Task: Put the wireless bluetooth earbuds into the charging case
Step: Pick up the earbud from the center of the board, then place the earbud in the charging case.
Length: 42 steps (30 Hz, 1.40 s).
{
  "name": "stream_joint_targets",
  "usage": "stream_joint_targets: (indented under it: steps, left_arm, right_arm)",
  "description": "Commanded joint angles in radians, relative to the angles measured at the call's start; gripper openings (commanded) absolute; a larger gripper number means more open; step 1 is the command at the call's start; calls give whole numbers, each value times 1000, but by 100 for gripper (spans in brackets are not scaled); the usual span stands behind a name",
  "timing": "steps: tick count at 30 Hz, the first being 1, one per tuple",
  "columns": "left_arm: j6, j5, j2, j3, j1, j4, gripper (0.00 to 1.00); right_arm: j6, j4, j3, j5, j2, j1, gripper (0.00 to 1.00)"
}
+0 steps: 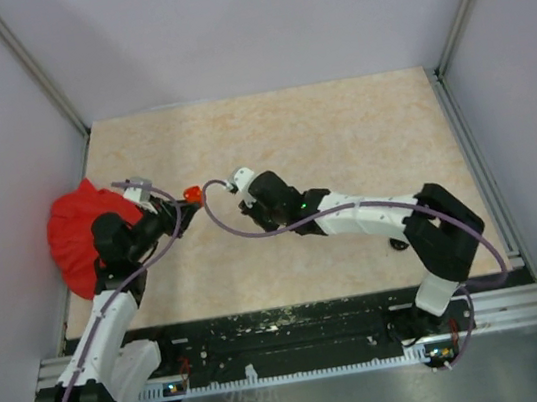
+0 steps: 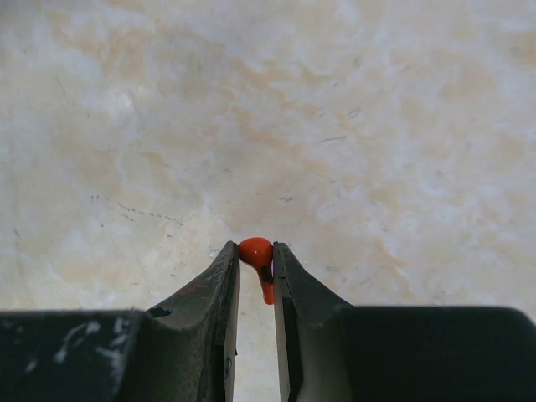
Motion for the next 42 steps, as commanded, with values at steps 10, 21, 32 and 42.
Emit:
stream_joint_targets:
  steps: [10, 21, 32, 42]
  left_arm:
    - [-51, -71, 173, -73, -294, 530, 1]
    - [-13, -15, 385, -52, -412, 944, 1]
    - [-31, 13, 557, -9, -486, 1274, 1]
    - [-19, -28, 554, 0, -530, 1277, 1]
  right_arm:
    - [31, 167, -106, 202, -455, -7, 16]
    - [35, 351, -212, 122, -642, -7, 16]
    - [62, 510, -271, -19, -661, -7, 16]
    - [89, 567, -296, -61, -642, -7, 16]
